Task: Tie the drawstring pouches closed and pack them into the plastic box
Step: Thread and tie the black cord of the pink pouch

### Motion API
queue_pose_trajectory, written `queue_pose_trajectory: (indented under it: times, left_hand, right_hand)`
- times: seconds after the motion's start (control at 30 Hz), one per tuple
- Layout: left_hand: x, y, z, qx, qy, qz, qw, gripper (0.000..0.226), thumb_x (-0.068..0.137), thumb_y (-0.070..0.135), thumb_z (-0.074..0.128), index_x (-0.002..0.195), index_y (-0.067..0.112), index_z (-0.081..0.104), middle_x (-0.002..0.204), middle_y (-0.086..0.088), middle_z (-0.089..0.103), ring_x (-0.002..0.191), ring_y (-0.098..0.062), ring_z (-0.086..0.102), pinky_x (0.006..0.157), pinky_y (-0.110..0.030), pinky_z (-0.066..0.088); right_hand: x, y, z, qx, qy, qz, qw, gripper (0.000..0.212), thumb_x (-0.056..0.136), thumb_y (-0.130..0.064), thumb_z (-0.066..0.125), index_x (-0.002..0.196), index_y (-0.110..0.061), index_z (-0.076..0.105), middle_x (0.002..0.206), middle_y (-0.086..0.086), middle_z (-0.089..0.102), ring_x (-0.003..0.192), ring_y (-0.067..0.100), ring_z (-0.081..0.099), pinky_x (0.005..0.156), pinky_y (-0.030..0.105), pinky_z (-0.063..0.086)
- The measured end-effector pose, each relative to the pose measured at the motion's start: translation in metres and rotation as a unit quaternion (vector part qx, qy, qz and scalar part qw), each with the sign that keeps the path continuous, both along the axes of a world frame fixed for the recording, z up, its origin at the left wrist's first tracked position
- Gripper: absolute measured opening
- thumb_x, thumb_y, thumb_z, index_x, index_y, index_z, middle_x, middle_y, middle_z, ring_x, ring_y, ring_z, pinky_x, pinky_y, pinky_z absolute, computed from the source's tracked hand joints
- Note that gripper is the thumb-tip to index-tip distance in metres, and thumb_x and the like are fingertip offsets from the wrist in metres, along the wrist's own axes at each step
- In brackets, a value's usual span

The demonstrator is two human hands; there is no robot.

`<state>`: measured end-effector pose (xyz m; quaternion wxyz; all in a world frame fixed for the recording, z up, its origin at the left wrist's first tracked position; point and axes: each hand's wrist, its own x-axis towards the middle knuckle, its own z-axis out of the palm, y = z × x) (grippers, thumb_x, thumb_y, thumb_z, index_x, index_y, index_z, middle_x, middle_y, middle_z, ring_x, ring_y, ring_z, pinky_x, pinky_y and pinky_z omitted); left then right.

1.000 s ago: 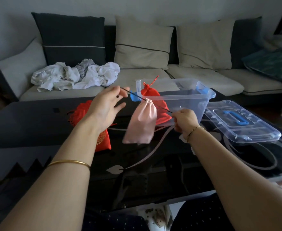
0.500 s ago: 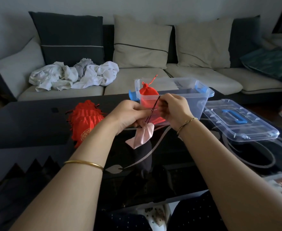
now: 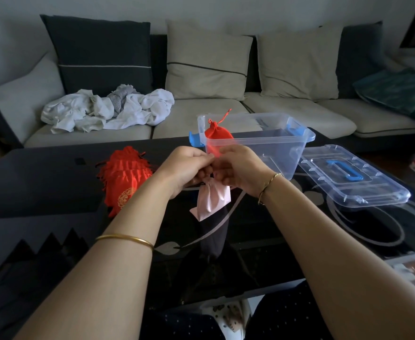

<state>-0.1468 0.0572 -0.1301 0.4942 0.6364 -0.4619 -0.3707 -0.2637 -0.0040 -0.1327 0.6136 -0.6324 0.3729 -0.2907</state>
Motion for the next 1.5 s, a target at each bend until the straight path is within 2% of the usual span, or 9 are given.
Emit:
queue_pose_trajectory:
  times: [0.17, 0.27, 0.53, 0.7, 0.93, 1.1, 1.17, 1.27, 1.5]
  left_hand:
    - [0.002, -0.001, -0.002, -0.016, 0.004, 0.036, 0.999, 0.02, 0.093, 0.014, 0.055, 0.076, 0.013, 0.065, 0.061, -0.002, 0.059, 0.047, -0.008, 0.048, 0.04, -0.014, 0.037]
    - [0.003, -0.001, -0.003, -0.024, 0.014, 0.073, 0.997, 0.021, 0.092, 0.01, 0.057, 0.072, 0.013, 0.064, 0.058, -0.002, 0.059, 0.046, -0.008, 0.05, 0.042, -0.015, 0.04]
    - [-0.002, -0.002, 0.001, -0.018, 0.018, 0.103, 0.994, 0.022, 0.091, 0.006, 0.057, 0.07, 0.009, 0.064, 0.056, -0.006, 0.055, 0.045, -0.012, 0.048, 0.046, -0.018, 0.047]
    - [-0.001, -0.002, 0.004, -0.02, 0.038, 0.121, 0.992, 0.025, 0.088, 0.0, 0.058, 0.064, 0.006, 0.063, 0.05, -0.005, 0.056, 0.039, -0.01, 0.049, 0.044, -0.019, 0.047]
    - [0.009, -0.003, 0.013, -0.087, -0.038, 0.194, 0.976, 0.01, 0.086, 0.004, 0.06, 0.093, 0.009, 0.056, 0.078, -0.001, 0.057, 0.071, -0.014, 0.059, 0.081, -0.034, 0.056]
    - [-0.007, 0.004, 0.021, -0.11, -0.257, 0.072, 0.957, 0.018, 0.076, 0.015, 0.071, 0.067, 0.029, 0.064, 0.086, 0.002, 0.058, 0.072, -0.002, 0.049, 0.068, -0.013, 0.04]
    - [-0.007, 0.0, 0.016, -0.108, -0.321, 0.084, 0.937, 0.018, 0.074, 0.018, 0.072, 0.067, 0.032, 0.065, 0.091, 0.003, 0.052, 0.08, -0.008, 0.052, 0.076, -0.019, 0.044]
    - [-0.006, -0.002, 0.013, -0.106, -0.351, 0.104, 0.925, 0.011, 0.075, 0.017, 0.074, 0.08, 0.027, 0.072, 0.092, 0.002, 0.044, 0.088, -0.018, 0.056, 0.084, -0.029, 0.048]
    - [-0.007, -0.003, 0.01, -0.074, -0.35, 0.089, 0.929, 0.017, 0.076, 0.019, 0.076, 0.093, 0.019, 0.073, 0.099, -0.001, 0.047, 0.086, -0.015, 0.055, 0.081, -0.02, 0.041]
  right_hand:
    - [-0.005, 0.001, 0.001, -0.042, -0.023, -0.006, 0.999, 0.017, 0.09, 0.006, 0.045, 0.079, -0.007, 0.049, 0.067, 0.011, 0.056, 0.052, 0.016, 0.051, 0.051, 0.024, 0.042]
    - [-0.006, 0.0, -0.003, -0.148, 0.007, -0.007, 0.989, 0.014, 0.082, 0.003, 0.06, 0.08, -0.009, 0.053, 0.07, 0.008, 0.057, 0.057, 0.014, 0.051, 0.055, 0.024, 0.044]
    - [0.001, -0.002, -0.011, -0.414, 0.101, -0.033, 0.904, 0.011, 0.074, -0.01, 0.073, 0.08, -0.013, 0.064, 0.072, -0.013, 0.054, 0.064, -0.003, 0.048, 0.061, 0.005, 0.038]
    - [0.004, 0.001, -0.011, -0.524, 0.147, -0.036, 0.838, 0.005, 0.078, -0.013, 0.065, 0.079, -0.009, 0.068, 0.078, 0.004, 0.061, 0.075, 0.017, 0.052, 0.066, 0.029, 0.042]
    - [-0.002, -0.006, -0.013, -0.333, 0.106, -0.093, 0.932, 0.018, 0.08, -0.007, 0.059, 0.067, 0.005, 0.063, 0.064, 0.018, 0.055, 0.059, 0.012, 0.042, 0.058, 0.024, 0.036]
    - [-0.001, -0.01, -0.016, -0.228, 0.059, -0.111, 0.965, 0.032, 0.078, -0.012, 0.062, 0.074, 0.019, 0.054, 0.064, 0.012, 0.043, 0.063, 0.018, 0.038, 0.06, 0.029, 0.032]
    - [-0.002, -0.009, -0.015, -0.2, 0.041, -0.112, 0.973, 0.03, 0.079, -0.011, 0.062, 0.072, 0.018, 0.055, 0.065, 0.012, 0.044, 0.06, 0.018, 0.038, 0.057, 0.029, 0.033]
    - [-0.004, -0.008, -0.013, -0.161, 0.001, -0.109, 0.981, 0.021, 0.081, -0.008, 0.061, 0.071, 0.011, 0.062, 0.065, 0.012, 0.044, 0.054, 0.013, 0.036, 0.052, 0.025, 0.031]
    - [-0.007, -0.007, -0.012, -0.182, -0.009, -0.07, 0.981, 0.019, 0.086, -0.008, 0.06, 0.074, 0.006, 0.065, 0.058, 0.002, 0.049, 0.042, -0.001, 0.039, 0.05, 0.015, 0.033]
